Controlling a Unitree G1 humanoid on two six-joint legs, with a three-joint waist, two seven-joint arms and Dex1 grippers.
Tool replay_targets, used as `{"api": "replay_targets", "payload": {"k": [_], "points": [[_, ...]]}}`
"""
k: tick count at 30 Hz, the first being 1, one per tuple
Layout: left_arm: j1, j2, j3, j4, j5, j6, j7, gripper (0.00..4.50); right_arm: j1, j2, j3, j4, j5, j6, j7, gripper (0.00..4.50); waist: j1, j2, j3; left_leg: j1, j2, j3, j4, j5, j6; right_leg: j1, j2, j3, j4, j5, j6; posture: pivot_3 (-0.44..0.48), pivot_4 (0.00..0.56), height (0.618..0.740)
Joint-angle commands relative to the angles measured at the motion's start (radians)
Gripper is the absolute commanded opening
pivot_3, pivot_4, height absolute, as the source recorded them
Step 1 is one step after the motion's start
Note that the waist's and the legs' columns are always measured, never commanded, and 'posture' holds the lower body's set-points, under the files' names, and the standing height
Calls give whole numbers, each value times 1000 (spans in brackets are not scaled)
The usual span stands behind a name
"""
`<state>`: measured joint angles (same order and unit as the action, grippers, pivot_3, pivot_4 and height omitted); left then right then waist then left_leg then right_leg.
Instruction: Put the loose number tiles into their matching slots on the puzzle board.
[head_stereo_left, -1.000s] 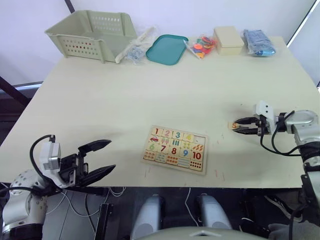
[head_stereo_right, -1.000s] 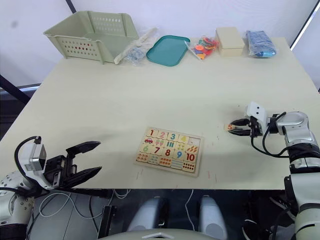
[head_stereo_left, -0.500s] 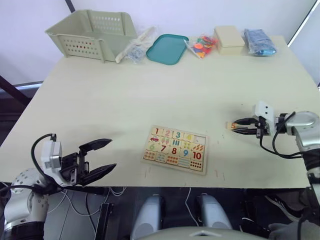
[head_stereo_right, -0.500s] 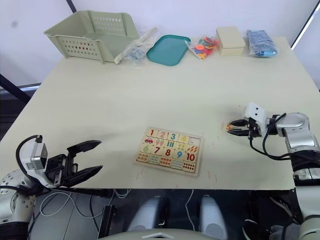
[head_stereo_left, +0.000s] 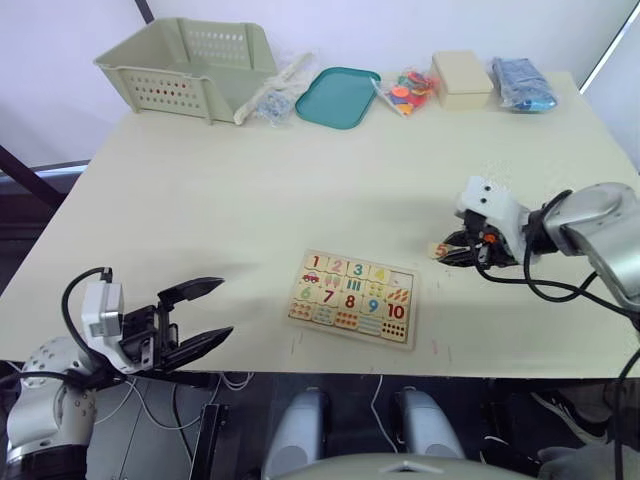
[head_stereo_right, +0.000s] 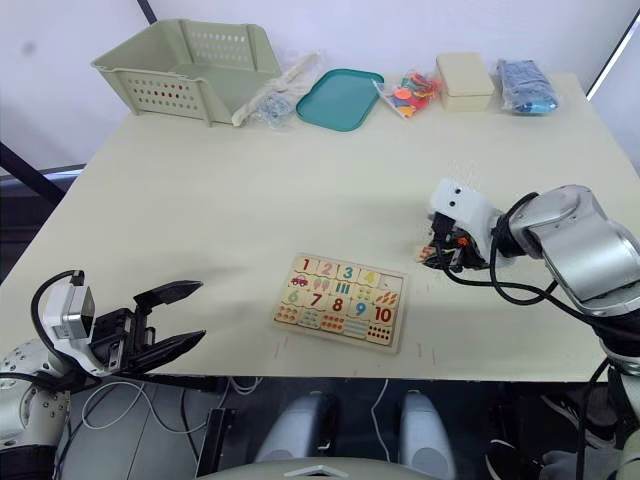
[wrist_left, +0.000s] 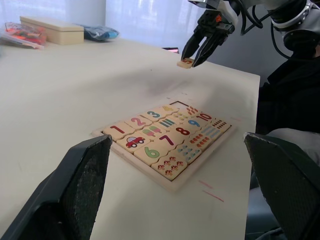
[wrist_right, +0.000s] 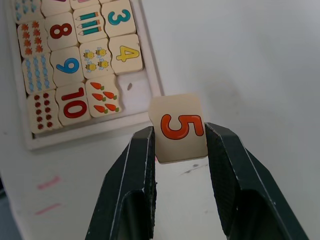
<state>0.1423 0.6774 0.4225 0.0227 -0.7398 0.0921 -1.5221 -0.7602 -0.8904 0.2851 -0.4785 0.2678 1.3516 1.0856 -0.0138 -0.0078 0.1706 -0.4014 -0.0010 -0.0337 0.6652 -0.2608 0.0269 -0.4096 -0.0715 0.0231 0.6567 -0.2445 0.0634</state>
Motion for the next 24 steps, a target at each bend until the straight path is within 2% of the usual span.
{"api": "replay_targets", "payload": {"k": [1,5,12,24], "points": [[12,18,33,-38,-27,10,0,4500,-53,43,30,-82,47,120,-71,906,-1,0,0,0,0,0,0,0,0,0,0,0,0,0,0,0,150,740],[18,17,50,-50,-48,25,5,4500,-90,109,72,-102,84,184,-151,906,-3,0,0,0,0,0,0,0,0,0,0,0,0,0,0,0,150,740],[25,24,59,-56,-51,34,4,4500,-91,169,166,-78,91,159,-268,906,-2,0,0,0,0,0,0,0,0,0,0,-1,0,0,0,0,150,740],[44,28,66,-70,-45,36,1,4500,-73,189,240,-46,101,121,-367,906,-4,0,0,0,0,0,0,0,0,0,1,-1,0,0,0,0,150,740]]}}
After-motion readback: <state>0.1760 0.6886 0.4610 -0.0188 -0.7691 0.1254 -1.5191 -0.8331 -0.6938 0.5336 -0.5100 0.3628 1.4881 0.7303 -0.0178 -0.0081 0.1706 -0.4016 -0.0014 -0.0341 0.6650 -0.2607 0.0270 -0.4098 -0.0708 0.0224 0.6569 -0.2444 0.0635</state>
